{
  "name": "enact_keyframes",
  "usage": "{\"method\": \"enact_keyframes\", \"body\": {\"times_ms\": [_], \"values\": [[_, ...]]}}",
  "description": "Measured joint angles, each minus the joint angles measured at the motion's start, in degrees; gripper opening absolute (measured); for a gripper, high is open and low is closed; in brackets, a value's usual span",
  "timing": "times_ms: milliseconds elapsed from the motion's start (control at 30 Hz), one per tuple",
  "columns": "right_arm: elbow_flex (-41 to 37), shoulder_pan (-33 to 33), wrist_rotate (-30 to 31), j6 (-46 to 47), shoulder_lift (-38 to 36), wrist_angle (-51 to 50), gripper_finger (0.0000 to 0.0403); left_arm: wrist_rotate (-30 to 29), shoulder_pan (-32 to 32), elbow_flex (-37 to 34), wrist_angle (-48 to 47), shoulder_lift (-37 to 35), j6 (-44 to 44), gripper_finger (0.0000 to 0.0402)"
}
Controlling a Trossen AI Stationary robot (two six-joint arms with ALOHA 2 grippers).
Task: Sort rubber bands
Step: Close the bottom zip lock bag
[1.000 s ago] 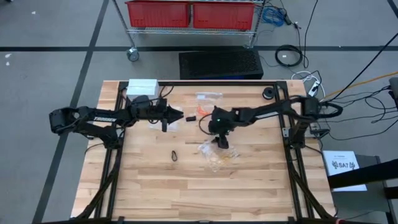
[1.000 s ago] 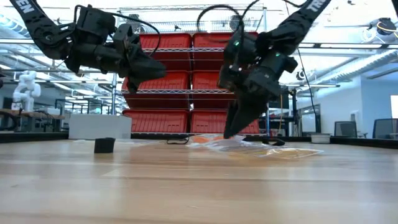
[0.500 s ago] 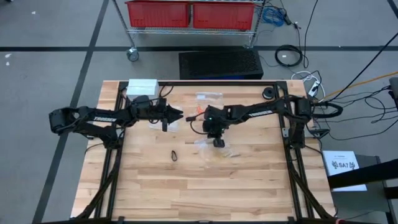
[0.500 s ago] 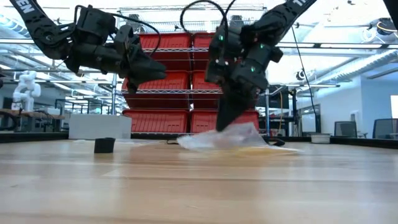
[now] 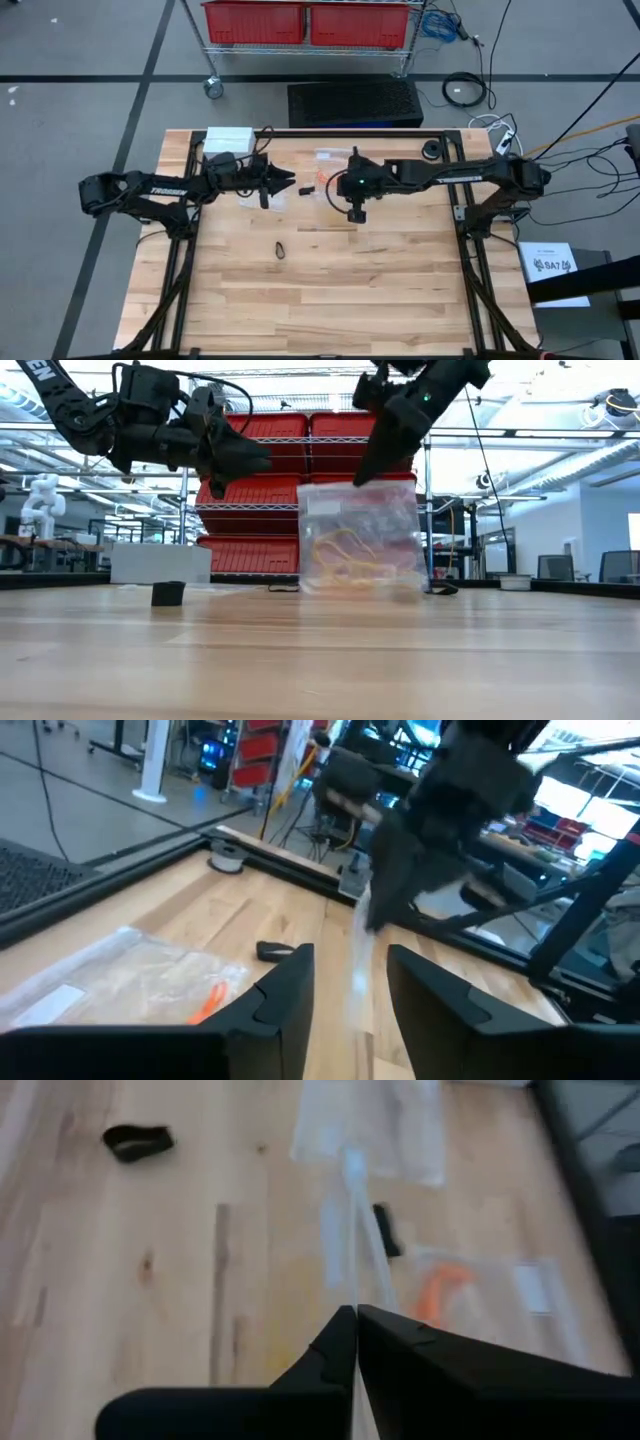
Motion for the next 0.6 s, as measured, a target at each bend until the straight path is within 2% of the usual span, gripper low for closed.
{"method": "enact_keyframes", "body": {"times_ms": [167,267,400,600], "values": [[0.0,0.3,1.1,-0.6,-2.3,0.8,0.0,0.0,-2.9,1.6,-0.4,1.4,-0.1,0.0186],[0.0,0.3,1.1,-1.2,-2.5,1.3,0.0,-3.8,-5.7,4.1,-0.7,3.7,2.8,0.0201],[0.0,0.3,1.1,-2.0,-2.6,2.0,0.0,-8.2,-7.8,7.5,-4.5,6.9,8.9,0.0205],[1.4,0.3,1.1,-3.3,-2.6,1.5,0.0,-8.8,-8.2,9.9,-8.3,8.9,13.0,0.0206]]}}
